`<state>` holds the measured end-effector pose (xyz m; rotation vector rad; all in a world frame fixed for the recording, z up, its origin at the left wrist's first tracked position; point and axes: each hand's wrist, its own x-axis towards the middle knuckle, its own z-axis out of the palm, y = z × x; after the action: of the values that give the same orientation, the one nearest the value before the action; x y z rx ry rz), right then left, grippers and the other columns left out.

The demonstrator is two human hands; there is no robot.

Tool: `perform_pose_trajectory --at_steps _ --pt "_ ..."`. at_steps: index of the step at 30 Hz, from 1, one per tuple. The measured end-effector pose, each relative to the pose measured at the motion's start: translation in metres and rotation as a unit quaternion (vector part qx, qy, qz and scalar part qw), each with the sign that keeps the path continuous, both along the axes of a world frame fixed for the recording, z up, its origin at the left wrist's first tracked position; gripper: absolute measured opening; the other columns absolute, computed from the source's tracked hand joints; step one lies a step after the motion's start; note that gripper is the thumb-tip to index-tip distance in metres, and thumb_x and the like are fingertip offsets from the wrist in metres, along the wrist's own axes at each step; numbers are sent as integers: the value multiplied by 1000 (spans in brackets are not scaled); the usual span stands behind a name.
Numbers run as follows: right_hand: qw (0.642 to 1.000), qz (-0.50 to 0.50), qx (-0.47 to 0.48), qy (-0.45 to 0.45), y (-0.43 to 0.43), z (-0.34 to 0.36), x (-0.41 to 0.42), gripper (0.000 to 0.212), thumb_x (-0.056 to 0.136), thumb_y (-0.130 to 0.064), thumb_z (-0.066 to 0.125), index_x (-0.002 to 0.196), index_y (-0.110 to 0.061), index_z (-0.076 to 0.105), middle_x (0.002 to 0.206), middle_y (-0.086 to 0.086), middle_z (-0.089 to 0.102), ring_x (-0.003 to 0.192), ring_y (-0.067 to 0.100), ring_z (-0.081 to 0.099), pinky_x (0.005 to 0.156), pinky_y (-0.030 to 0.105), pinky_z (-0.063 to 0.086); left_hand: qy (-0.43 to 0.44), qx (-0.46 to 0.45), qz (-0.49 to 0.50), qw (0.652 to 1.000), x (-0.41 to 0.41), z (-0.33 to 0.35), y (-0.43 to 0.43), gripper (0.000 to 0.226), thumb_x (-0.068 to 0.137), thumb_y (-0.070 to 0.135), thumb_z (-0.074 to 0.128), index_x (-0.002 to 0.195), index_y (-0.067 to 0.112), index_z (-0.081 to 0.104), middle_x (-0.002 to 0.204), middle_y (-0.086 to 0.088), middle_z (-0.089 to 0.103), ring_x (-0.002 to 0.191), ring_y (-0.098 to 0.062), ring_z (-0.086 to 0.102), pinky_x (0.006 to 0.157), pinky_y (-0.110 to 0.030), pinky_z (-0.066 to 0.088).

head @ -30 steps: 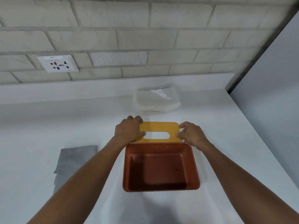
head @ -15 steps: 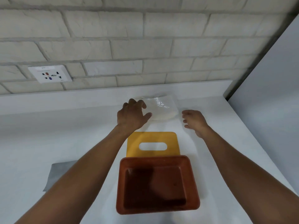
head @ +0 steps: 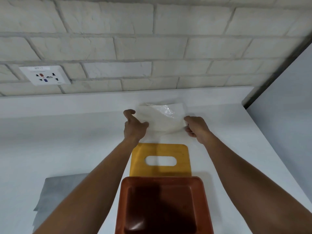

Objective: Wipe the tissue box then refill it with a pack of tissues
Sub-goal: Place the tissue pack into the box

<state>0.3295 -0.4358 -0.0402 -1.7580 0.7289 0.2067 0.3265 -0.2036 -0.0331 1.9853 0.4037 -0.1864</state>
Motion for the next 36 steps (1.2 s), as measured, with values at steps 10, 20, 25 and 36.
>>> perform_pose_trajectory --at_steps 10,20,25,36 --pt "989 10 150 -3 -6 15 -12 9 85 -22 65 91 -16 63 76 1 51 56 14 48 61 28 49 132 -306 54 941 8 13 11 51 84 31 81 129 18 60 115 -7 70 91 -28 66 70 -38 55" --pt "964 9 265 4 -13 23 -32 21 94 -38 59 93 -17 63 56 -4 49 48 11 40 54 26 46 102 -346 77 930 6 21 12 20 106 40 57 121 28 55 106 -3 63 81 -25 62 72 -42 57" --pt "966 53 250 27 -8 25 -34 53 68 -73 70 91 -26 66 61 -5 48 51 9 34 55 25 43 96 -295 49 949 9 32 11 23 103 43 57 122 31 60 125 -4 64 100 -28 65 72 -43 63" --pt "933 50 355 22 -5 12 -38 78 58 -77 73 107 -16 70 96 9 66 87 24 57 79 40 56 82 -272 29 958 19 51 23 17 100 48 63 99 31 64 102 -1 68 80 -19 63 60 -30 53"
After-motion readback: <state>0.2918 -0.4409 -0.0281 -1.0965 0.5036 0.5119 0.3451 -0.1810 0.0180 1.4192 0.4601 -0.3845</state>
